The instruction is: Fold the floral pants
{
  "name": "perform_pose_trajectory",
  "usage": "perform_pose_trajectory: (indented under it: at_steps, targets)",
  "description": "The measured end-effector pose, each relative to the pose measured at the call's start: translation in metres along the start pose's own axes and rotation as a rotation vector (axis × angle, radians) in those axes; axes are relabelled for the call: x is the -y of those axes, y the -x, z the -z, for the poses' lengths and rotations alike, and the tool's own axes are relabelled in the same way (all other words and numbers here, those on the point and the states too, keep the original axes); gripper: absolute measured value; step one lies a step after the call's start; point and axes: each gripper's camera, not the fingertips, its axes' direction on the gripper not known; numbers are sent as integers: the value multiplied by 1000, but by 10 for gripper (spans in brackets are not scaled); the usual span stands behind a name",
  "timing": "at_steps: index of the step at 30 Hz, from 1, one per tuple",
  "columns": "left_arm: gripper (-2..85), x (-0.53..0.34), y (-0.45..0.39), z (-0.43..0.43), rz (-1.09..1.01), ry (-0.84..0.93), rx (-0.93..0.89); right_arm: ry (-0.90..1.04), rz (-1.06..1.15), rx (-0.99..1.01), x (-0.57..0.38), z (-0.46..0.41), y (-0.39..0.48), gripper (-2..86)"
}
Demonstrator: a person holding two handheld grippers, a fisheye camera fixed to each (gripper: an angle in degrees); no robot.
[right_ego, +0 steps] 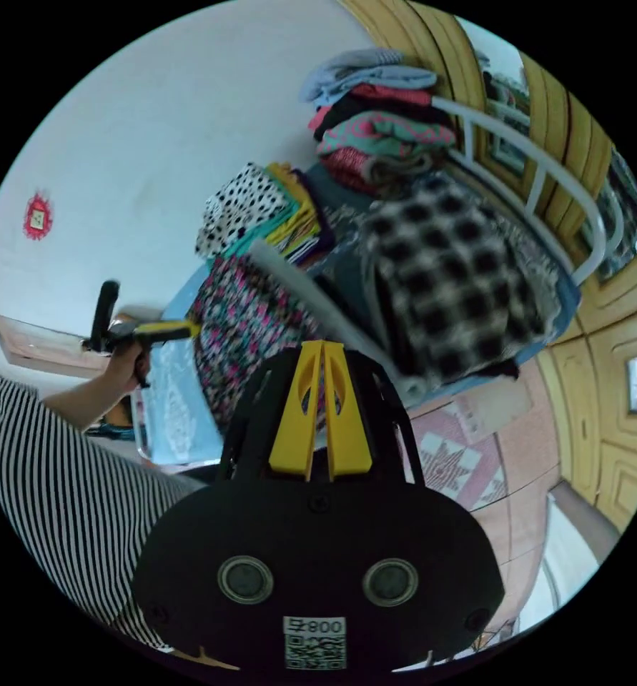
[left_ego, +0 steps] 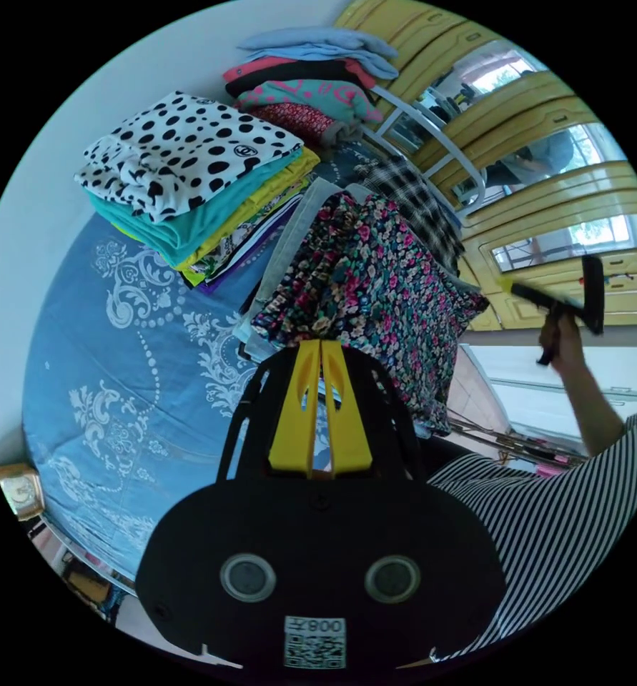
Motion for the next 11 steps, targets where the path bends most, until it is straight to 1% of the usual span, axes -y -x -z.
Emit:
perform_pose_trajectory:
  at_steps: [3,5,11]
  targets:
    - [1,4,-14,-10,-32,13,64,-27,48,-111,66,0,-19,30]
    - [2,6,-21,-16,-37,14,88,-12,71,-228,117,-12,-27,56]
    - [2,1,-26,-19,7,0,51,123,148,-355,211,-50,-40,105]
